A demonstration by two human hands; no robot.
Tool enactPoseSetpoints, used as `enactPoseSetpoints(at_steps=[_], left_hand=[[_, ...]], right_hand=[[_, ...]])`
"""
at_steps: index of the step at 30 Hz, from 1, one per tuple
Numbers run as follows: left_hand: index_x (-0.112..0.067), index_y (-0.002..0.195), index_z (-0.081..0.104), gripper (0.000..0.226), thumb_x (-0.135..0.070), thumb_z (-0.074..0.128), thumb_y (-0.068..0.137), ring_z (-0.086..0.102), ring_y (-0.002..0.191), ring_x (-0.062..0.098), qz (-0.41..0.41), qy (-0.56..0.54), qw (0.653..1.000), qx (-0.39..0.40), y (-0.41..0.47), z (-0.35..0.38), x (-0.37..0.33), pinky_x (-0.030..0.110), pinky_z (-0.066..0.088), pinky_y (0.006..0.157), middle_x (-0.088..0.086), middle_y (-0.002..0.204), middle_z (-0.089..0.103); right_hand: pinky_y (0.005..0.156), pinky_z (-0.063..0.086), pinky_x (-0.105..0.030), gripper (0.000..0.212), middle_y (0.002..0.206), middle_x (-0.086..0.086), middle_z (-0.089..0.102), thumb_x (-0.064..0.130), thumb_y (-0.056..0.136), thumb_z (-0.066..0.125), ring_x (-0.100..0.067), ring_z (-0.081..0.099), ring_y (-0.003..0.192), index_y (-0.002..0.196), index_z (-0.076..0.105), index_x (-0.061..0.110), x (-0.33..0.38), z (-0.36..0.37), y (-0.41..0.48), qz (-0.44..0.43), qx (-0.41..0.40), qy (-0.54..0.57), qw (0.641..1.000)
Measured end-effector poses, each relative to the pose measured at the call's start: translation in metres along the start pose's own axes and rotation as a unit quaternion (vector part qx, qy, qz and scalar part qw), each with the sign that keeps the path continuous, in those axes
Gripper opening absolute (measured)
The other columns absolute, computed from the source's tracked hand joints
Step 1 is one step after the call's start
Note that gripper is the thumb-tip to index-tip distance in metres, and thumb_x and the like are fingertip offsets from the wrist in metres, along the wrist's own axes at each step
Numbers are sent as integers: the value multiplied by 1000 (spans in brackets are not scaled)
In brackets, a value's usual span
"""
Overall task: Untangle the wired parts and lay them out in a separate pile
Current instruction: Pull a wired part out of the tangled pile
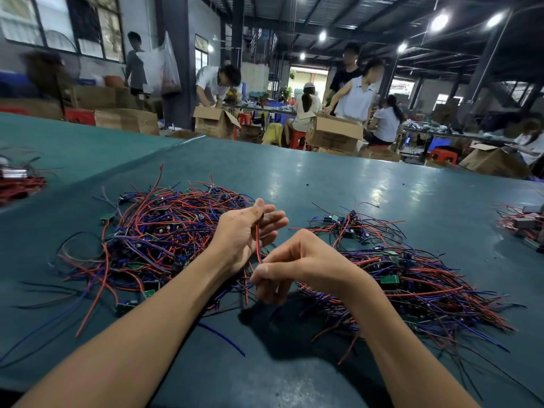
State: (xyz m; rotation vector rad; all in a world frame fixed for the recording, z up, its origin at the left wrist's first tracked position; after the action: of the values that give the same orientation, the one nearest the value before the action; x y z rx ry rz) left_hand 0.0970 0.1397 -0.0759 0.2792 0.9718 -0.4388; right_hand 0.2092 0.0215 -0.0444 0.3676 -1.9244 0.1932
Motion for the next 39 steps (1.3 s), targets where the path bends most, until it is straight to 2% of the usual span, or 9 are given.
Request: enactPoseSetpoints(at_steps=[2, 5, 9, 12, 17, 23, 28, 34, 39], left_hand=[[-3, 113, 63, 39, -38, 49, 104, 75, 95, 25, -10, 6, 1000, 19, 0, 2, 1, 31, 59, 69, 14, 102, 77], [-10, 108, 74, 41, -43, 49, 103, 72, 103, 21, -21, -13, 997, 74, -2, 1, -3, 39, 56, 91, 10, 109, 75], [-20, 112, 78, 43, -47, 47, 100, 66, 112, 14, -27, 0, 988, 149, -9, 4, -6, 38, 52, 97, 0, 117, 72], [-19, 125, 71, 46, -49, 46, 102, 65, 109, 18, -29, 30, 985, 170, -14, 11, -4, 42, 53, 97, 3, 122, 70], [-24, 125, 71, 39, -46, 53, 97, 68, 107, 21, 9, 42, 983, 181, -20, 18, -2, 36, 54, 76, 8, 133, 67], [-19, 129, 69, 42, -44, 49, 101, 62, 119, 28, -15, 37, 979, 200, -14, 12, -1, 50, 50, 102, 7, 128, 68], [-17, 114, 74, 35, -41, 65, 90, 67, 80, 18, 4, 15, 982, 191, -16, 13, -2, 31, 53, 61, -1, 88, 69], [-11, 96, 71, 22, -27, 76, 82, 60, 81, 25, 30, -3, 989, 143, -13, 9, -2, 38, 49, 70, 11, 92, 68], [-14, 75, 71, 9, -19, 71, 82, 53, 46, 15, 54, -8, 991, 123, -18, 10, -5, 23, 44, 41, 9, 67, 56]], right_hand=[[54, 54, -28, 42, 63, -18, 70, 29, 99, 64, -24, 65, 51, 74, 76, -3, 1, -4, -2, -7, -21, -17, 1000], [43, 37, -23, 75, 41, -14, 50, 59, 97, 53, -20, 44, 33, 45, 62, 5, -2, -11, 1, -49, -202, -23, 978], [40, 37, -25, 61, 50, -11, 57, 46, 102, 53, -21, 48, 39, 57, 68, 8, -11, -23, 4, -95, -386, 49, 916], [43, 47, -29, 32, 67, -11, 69, 34, 98, 65, -20, 61, 53, 79, 80, 14, -12, -23, 5, -95, -352, 74, 928], [52, 56, -30, 16, 79, -12, 74, 14, 95, 69, -22, 70, 68, 84, 81, 12, -10, -15, 12, -101, -316, 133, 934], [66, 61, -38, 37, 90, -26, 71, 24, 91, 66, -31, 70, 74, 102, 72, -10, -8, -16, 11, -64, -256, 278, 924], [61, 57, -32, 40, 93, -24, 68, 28, 95, 57, -27, 67, 72, 107, 69, -8, -6, -15, 10, -53, -185, 331, 924], [68, 58, -30, 32, 89, -10, 71, 26, 95, 51, -19, 69, 76, 101, 75, 5, -7, -14, 8, -5, -95, 374, 923], [71, 55, -35, 43, 92, -15, 70, 24, 88, 44, -25, 67, 78, 106, 72, -2, -7, -13, 9, 26, -38, 410, 911]])
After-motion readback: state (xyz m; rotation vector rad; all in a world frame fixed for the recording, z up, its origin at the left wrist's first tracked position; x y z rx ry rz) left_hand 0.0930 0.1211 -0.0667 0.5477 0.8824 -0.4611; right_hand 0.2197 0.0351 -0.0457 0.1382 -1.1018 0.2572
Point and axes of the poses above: each hand's wrist, its own y-axis towards the middle knuckle, its own z-axis out of the palm, x = y × z, the point moved 1 cm from there along y, towards the middle knuckle
